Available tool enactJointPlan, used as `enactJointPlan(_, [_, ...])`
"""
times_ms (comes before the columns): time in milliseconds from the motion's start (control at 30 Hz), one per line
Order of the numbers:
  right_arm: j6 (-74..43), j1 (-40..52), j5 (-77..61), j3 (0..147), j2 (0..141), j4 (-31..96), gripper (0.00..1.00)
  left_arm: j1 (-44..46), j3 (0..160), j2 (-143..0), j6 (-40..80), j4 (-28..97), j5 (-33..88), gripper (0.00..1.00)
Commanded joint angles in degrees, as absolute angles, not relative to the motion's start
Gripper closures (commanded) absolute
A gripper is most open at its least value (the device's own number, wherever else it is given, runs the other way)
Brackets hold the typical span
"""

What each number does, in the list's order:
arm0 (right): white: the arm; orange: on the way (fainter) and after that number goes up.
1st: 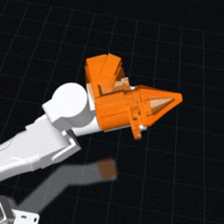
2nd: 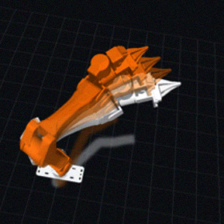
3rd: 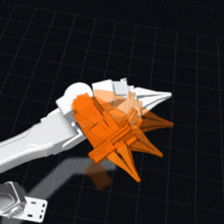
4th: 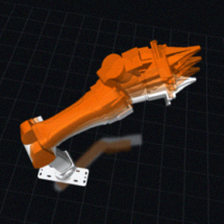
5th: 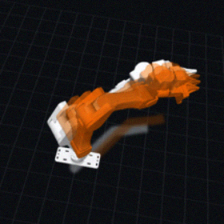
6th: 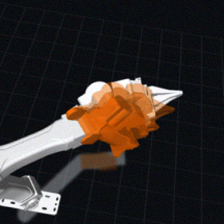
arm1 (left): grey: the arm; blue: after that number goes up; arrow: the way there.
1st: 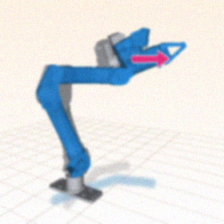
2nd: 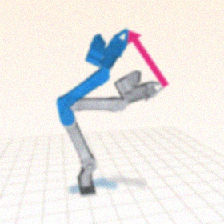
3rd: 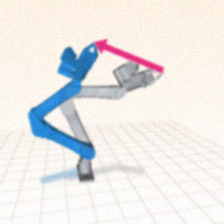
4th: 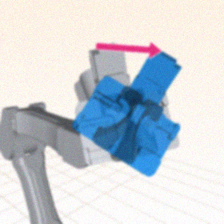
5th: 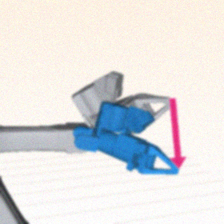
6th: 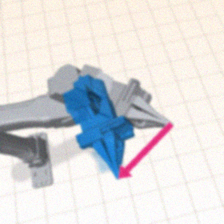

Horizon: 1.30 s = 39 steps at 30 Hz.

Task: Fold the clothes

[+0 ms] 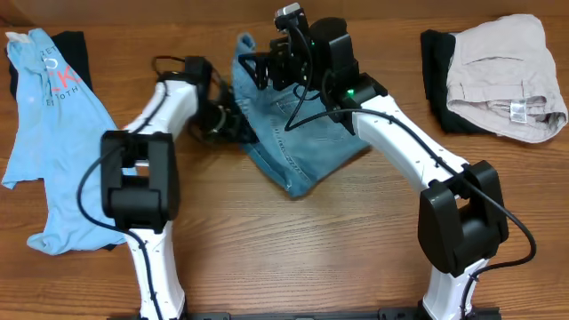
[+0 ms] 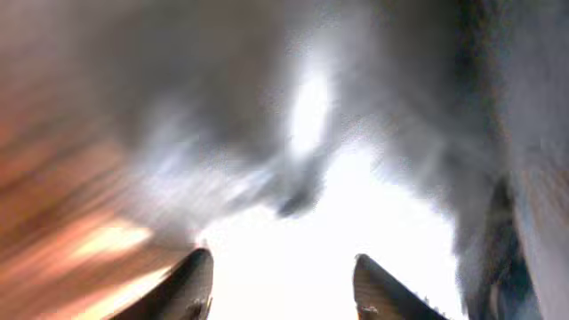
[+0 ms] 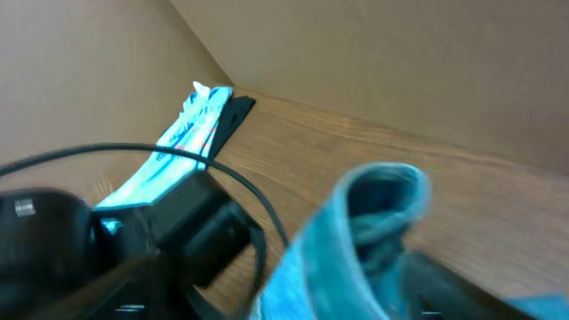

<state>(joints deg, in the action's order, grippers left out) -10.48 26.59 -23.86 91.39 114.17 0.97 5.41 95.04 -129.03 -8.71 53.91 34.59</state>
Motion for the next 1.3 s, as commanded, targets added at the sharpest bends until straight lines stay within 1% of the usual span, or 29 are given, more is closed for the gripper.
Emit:
enactJointPlan(0, [-11.6,25.0,-27.3,93.1,110.2,1.0,0.00,-6.3,107.0,-129.5,-8.5,66.6,18.7,0.36])
enactJointPlan(67, [-12.3,24.2,-27.7,93.1,108.5,2.9,0.00,-11.0,112.2,-129.5,-8.5,70.8,13.6,0.27])
enactJointPlan(100, [-12.3,23.8,-28.7,93.1,107.6,4.5,0.00,-13.1,114.1,-129.5,-8.5,72.0,12.3,0.24])
enactJointPlan(167, [-12.5,23.3,-32.2,93.1,106.1,9.8,0.00,-17.3,117.5,-129.5,-7.5,73.5,14.0,0.24])
enactJointPlan(233, [-13.8,22.8,-33.4,93.1,105.3,19.5,0.00,-20.2,120.2,-129.5,-8.0,74.9,22.8,0.28])
enactJointPlan(267, [-17.5,22.0,-33.3,93.1,105.2,25.9,0.00,-20.3,120.6,-129.5,-10.5,75.6,26.2,0.30])
enactJointPlan(300, [-20.4,21.1,-33.1,93.1,105.2,31.3,0.00,-19.4,120.6,-129.5,-12.7,76.2,27.8,0.31])
enactJointPlan(367, [-21.3,19.0,-33.1,93.1,105.2,40.7,0.00,-16.4,120.6,-129.5,-16.2,76.9,28.2,0.31])
enactJointPlan(433, [-21.7,16.4,-32.7,93.1,105.2,50.2,0.00,-10.8,120.7,-129.5,-20.0,76.8,29.7,0.30])
enactJointPlan(500, [-27.9,14.2,-27.7,93.1,105.2,58.0,0.00,-6.9,120.7,-129.5,-20.0,76.2,29.6,0.29])
enactJointPlan(600, [-36.0,13.4,-21.3,93.1,105.2,63.9,0.00,-4.8,120.7,-129.5,-20.0,76.2,29.6,0.28])
enactJointPlan(667, [-38.9,13.9,-20.3,93.0,105.2,65.6,0.00,-4.8,120.7,-129.5,-19.9,76.2,29.7,0.28])
enactJointPlan(733, [-42.9,14.9,-15.7,92.5,105.2,68.4,0.00,-4.8,120.7,-129.5,-20.9,76.2,29.7,0.28])
enactJointPlan(833, [-45.4,16.0,-15.5,89.1,105.2,67.3,0.00,-4.8,120.7,-129.5,-21.9,75.8,29.7,0.27])
enactJointPlan(933, [-53.1,19.4,-16.1,80.9,105.2,61.0,0.00,-4.8,120.7,-129.5,-21.9,75.1,29.7,0.27])
enactJointPlan(1033, [-60.4,23.1,-18.1,74.8,105.2,51.2,0.00,-4.8,120.7,-129.5,-21.9,74.9,29.7,0.27])
enactJointPlan(1167, [-67.9,29.7,-15.9,69.6,106.4,35.1,0.00,-4.8,120.7,-129.5,-21.9,74.8,29.7,0.27])
enactJointPlan(1267, [-69.3,33.1,-15.3,68.8,108.2,27.6,0.00,-4.5,120.6,-129.5,-21.9,75.0,29.6,0.27])
